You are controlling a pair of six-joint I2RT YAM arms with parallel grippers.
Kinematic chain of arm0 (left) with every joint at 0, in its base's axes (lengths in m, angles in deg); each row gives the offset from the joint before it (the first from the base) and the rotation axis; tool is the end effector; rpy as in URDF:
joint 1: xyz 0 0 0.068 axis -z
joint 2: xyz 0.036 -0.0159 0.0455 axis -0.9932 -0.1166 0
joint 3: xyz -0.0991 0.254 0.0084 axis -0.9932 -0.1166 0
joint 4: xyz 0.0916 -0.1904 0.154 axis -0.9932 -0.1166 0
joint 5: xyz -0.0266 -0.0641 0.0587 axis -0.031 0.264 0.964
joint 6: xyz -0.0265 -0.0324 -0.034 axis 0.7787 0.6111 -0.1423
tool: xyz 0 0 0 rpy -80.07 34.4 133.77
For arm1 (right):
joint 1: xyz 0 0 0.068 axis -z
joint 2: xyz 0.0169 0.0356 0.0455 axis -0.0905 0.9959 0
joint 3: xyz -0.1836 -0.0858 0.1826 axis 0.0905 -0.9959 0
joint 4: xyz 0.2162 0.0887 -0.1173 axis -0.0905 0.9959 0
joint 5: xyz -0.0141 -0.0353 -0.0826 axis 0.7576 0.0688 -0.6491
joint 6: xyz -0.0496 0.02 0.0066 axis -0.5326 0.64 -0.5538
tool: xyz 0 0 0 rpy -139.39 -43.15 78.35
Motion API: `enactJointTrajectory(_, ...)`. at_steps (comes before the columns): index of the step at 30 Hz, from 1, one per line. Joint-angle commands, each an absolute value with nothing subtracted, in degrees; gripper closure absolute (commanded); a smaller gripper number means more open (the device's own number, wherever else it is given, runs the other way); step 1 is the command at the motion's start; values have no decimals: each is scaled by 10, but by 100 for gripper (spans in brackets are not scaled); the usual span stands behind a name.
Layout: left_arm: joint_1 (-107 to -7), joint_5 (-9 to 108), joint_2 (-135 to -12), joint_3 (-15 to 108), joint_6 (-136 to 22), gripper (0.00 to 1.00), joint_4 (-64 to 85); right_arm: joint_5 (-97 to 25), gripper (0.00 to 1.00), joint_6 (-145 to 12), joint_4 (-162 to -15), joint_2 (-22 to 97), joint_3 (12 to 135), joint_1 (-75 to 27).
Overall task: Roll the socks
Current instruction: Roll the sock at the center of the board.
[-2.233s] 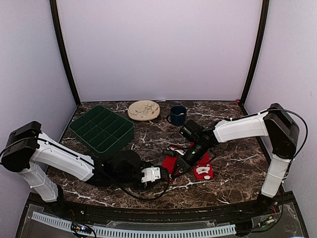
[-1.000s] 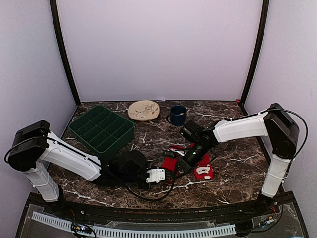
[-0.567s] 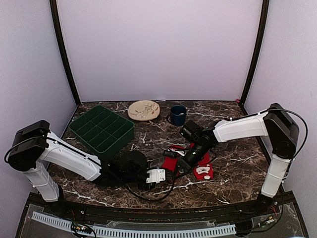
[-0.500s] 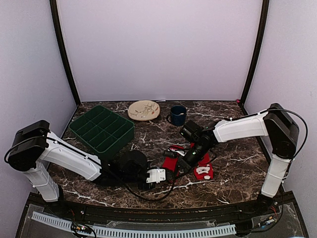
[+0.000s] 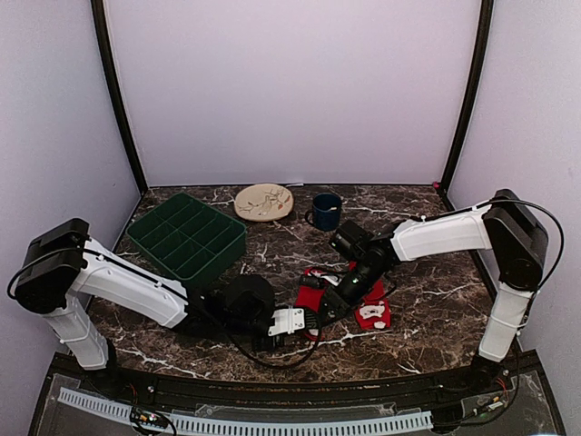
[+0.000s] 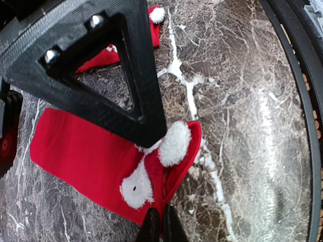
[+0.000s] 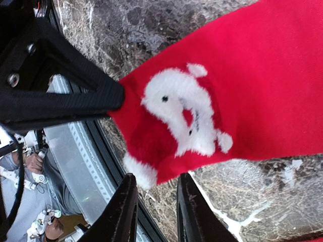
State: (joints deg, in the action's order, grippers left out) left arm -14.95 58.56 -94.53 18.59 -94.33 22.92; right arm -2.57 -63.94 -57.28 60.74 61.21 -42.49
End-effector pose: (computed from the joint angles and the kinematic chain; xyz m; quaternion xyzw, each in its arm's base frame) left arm 0.1236 -0.3102 0.1526 0.6558 0.6124 -0.1526 0.4143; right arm 0.2121 0.2674 0.1572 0.3517 -0.8592 -0.3693 0.0412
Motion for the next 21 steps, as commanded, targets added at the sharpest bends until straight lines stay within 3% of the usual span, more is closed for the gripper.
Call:
enactJointTrajectory(1, -158, 544, -949, 216, -897, 100, 178, -44, 73, -628, -594, 592, 599, -427)
enactJointTrajectory(21, -226, 362, -1011, 326, -809, 100, 3, -195, 70, -544, -712, 502, 500, -419)
